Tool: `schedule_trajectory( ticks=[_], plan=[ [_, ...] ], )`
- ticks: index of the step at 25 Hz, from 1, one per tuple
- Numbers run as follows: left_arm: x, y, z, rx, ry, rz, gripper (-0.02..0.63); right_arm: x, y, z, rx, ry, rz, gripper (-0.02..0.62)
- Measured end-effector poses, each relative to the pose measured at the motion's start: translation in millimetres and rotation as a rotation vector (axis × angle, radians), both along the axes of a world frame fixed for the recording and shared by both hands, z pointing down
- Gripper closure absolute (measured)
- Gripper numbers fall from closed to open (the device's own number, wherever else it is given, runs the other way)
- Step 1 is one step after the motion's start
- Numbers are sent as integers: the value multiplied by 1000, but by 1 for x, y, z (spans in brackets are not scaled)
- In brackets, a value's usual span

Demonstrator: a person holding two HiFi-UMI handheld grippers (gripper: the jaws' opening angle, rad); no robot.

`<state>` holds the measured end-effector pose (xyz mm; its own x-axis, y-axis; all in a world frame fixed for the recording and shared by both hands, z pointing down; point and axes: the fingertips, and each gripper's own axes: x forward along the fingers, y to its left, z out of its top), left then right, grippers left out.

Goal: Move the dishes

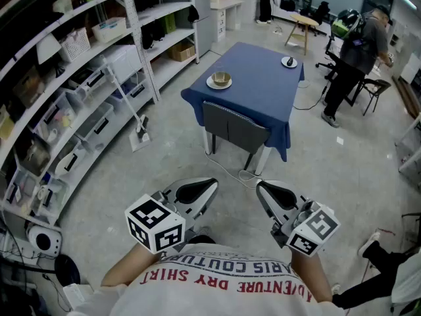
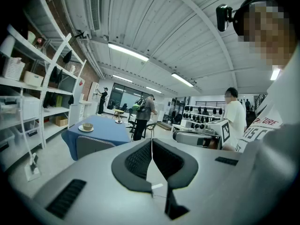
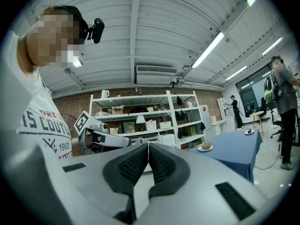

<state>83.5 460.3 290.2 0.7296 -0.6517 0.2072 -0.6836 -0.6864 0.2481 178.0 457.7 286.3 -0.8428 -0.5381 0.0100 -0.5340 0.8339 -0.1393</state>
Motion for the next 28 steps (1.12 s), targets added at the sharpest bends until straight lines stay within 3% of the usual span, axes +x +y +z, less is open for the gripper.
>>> schedule_trajectory(
  ticks=[10, 16, 22, 28],
  plan=[
    [-10, -17, 8, -10, 9, -13, 577, -12, -18, 12, -12, 16, -4, 569],
    [-25, -50, 21, -24, 15, -17, 577, -25, -54, 24, -19, 38, 17, 569],
    [-55, -116, 32, -36, 25, -12, 577, -49, -122, 35, -48, 33, 30, 569],
    [-92, -220, 39, -68, 27, 1, 577, -80, -221, 44, -81, 16, 61, 568]
  ],
)
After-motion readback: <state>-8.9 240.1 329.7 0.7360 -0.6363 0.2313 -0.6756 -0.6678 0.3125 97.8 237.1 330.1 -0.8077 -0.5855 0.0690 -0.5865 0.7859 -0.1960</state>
